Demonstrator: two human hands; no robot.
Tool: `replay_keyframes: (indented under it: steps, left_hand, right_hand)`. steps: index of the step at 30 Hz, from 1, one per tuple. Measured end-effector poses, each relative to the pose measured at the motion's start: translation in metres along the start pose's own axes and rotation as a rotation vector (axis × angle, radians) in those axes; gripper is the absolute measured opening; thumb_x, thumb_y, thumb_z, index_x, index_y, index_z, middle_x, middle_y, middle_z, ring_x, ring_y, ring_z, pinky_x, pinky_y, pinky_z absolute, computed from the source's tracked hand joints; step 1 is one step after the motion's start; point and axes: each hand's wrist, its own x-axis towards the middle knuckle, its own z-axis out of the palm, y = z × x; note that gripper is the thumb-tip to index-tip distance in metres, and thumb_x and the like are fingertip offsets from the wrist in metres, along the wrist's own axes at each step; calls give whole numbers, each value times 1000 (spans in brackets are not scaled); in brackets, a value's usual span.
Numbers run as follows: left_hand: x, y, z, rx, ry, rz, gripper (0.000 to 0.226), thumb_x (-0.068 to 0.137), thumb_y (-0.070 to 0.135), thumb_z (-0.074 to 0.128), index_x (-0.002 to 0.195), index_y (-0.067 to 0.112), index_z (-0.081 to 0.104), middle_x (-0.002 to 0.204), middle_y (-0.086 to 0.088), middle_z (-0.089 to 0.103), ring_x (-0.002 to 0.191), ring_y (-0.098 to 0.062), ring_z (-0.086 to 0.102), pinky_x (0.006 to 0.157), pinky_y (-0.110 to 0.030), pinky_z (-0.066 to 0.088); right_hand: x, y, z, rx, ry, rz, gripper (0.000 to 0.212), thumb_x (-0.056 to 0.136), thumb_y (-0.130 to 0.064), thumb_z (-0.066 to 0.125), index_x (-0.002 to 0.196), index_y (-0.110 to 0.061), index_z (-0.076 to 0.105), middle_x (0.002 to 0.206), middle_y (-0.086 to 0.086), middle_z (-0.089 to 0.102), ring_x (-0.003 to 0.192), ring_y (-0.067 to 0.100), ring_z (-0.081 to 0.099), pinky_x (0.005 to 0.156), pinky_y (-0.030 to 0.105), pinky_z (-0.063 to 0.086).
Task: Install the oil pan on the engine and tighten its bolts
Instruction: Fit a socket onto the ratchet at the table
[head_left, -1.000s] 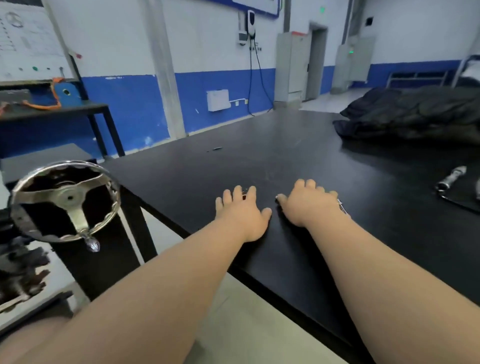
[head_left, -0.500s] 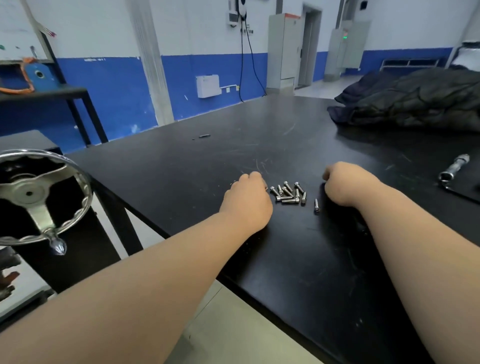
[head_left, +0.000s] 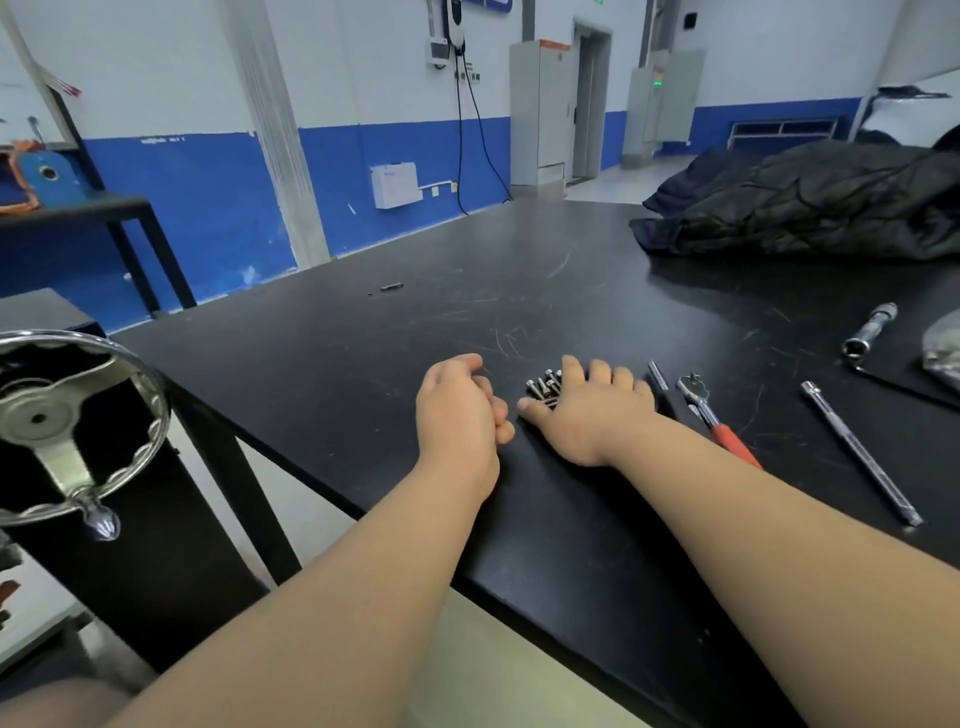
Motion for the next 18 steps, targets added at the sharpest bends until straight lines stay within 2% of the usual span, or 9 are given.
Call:
replay_keyframes:
  steps: [5, 8, 10, 12, 13, 15, 18]
  left_hand:
    - [-6, 1, -2, 12, -40, 7, 18, 91, 9, 37, 93, 9, 55, 52, 2, 40, 36, -11, 31, 35, -18, 22]
    - [-9, 2, -3, 36, -54, 24, 18, 92, 9, 37, 92, 9, 55, 53, 1, 40, 36, -11, 31, 35, -19, 23]
    - [-9, 1, -3, 62, -65, 36, 18, 93, 10, 38, 91, 10, 55, 53, 1, 40, 38, -11, 32, 35, -20, 23]
    - [-9, 1, -4, 92, -74, 45, 17, 93, 10, 39, 90, 10, 56, 54, 1, 41, 39, -11, 32, 36, -21, 23]
    - [-9, 0, -3, 103, -77, 42, 17, 93, 10, 39, 89, 10, 56, 54, 1, 41, 39, -11, 32, 36, -21, 23]
    - [-9, -1, -3, 112, -84, 46, 17, 93, 10, 40, 88, 10, 56, 53, 2, 41, 39, -11, 32, 36, -21, 23]
    - [-7, -1, -4, 128, -101, 58, 17, 93, 11, 40, 87, 10, 57, 54, 2, 41, 39, -11, 32, 36, -21, 24]
  right_hand:
    - [10, -5, -3, 75, 53, -127, 76, 84, -69, 36, 148, -32, 18, 151, 8, 26, 135, 34, 22, 107, 47, 20]
    - [12, -6, -7, 94, 73, -256, 51, 90, -57, 39, 136, -37, 40, 144, 3, 35, 129, 31, 29, 103, 44, 24]
    - [11, -3, -7, 62, 169, -268, 40, 91, -49, 41, 125, -31, 50, 135, 4, 41, 123, 29, 34, 99, 43, 28]
    - [12, 2, -3, -50, 282, -171, 45, 90, -49, 39, 125, -23, 47, 132, 7, 41, 121, 31, 33, 99, 45, 26]
    - [12, 7, -2, -77, 279, -86, 51, 90, -52, 37, 129, -19, 42, 135, 9, 38, 124, 32, 31, 101, 47, 23]
    - [14, 10, -1, -35, 155, 36, 64, 90, -57, 30, 138, -15, 33, 143, 12, 32, 132, 35, 24, 108, 49, 17]
    - [18, 8, -1, 44, 45, 20, 63, 92, -55, 28, 143, -17, 27, 145, 14, 30, 133, 35, 25, 107, 46, 21]
